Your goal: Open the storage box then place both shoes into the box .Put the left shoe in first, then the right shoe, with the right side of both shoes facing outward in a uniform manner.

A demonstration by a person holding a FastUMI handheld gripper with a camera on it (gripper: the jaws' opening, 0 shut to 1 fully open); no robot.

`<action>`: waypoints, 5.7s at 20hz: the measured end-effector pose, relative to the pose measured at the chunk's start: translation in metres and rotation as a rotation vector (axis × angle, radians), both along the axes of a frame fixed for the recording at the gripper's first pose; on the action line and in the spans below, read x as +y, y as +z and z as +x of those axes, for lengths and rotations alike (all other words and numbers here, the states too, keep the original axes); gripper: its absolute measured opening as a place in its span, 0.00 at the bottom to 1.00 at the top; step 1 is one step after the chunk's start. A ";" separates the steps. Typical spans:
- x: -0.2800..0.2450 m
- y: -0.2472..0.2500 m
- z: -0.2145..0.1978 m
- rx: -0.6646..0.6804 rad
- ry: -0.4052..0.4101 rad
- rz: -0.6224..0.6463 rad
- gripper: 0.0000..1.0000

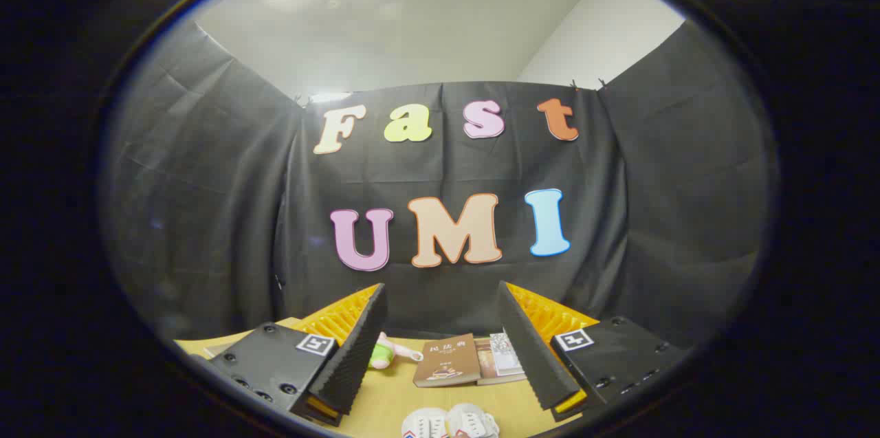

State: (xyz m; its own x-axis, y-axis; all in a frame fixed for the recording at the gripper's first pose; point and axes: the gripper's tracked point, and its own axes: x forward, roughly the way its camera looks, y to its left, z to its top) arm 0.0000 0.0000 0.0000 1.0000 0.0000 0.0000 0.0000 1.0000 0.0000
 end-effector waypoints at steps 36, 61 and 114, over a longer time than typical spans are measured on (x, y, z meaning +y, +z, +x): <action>0.104 -0.134 -0.053 0.418 0.231 0.690 0.99; 0.205 -0.278 -0.086 0.751 0.158 1.668 0.98; 0.257 -0.173 -0.040 0.782 0.427 1.606 0.03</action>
State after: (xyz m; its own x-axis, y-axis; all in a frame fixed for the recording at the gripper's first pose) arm -0.0402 0.2567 -0.1731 0.7028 0.6946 -0.1537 0.2456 -0.0342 0.9688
